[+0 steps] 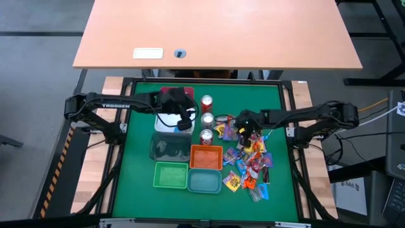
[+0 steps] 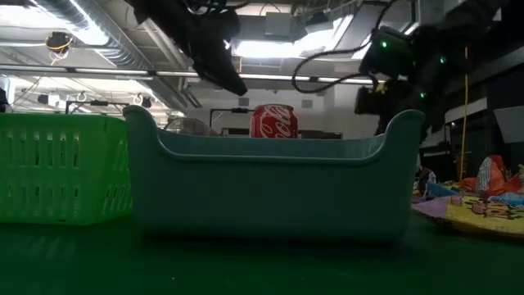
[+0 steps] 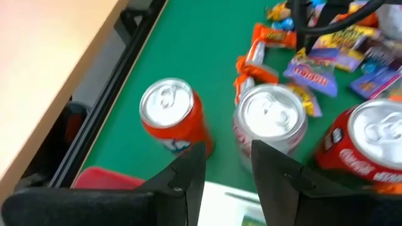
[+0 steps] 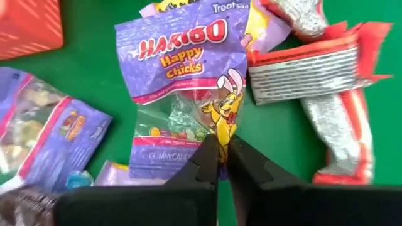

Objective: Sort candy
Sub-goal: Put the violet candy into the white bin

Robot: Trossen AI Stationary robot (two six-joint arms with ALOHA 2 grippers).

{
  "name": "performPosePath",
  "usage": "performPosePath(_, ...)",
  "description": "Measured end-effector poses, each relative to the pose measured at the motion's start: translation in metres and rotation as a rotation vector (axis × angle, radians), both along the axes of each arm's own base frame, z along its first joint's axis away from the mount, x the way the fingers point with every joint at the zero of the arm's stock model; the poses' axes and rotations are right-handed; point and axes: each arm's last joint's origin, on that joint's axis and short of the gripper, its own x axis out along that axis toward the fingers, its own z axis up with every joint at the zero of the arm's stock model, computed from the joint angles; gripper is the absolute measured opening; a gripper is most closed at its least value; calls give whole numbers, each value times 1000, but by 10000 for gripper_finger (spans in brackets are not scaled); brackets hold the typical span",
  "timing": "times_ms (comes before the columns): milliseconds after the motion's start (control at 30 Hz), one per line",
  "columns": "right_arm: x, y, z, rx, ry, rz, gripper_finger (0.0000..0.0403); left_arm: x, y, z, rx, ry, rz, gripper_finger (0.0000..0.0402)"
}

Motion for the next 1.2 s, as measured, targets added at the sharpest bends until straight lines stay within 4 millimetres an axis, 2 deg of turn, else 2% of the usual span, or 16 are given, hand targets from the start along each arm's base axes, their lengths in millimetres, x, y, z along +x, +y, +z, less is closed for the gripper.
performPosePath(233, 10, -3, 38, -102, -28, 45, 11, 7, -5, 8, -38, -126, 26, 117)
performPosePath(500, 24, -9, 73, -267, -90, 81, 3, 10, -4, 13, -245, -275, 182, 117)
performPosePath(600, 30, -11, 86, -334, -123, 91, 5, 11, -5, 14, -312, -309, 192, 117)
performPosePath(767, 37, -13, 102, -411, -202, 105, 1, 13, -6, 18, -397, -366, 188, 117)
performPosePath(1200, 50, -15, 120, -527, -403, 136, 1, 14, -5, 20, -398, -390, 185, 117)
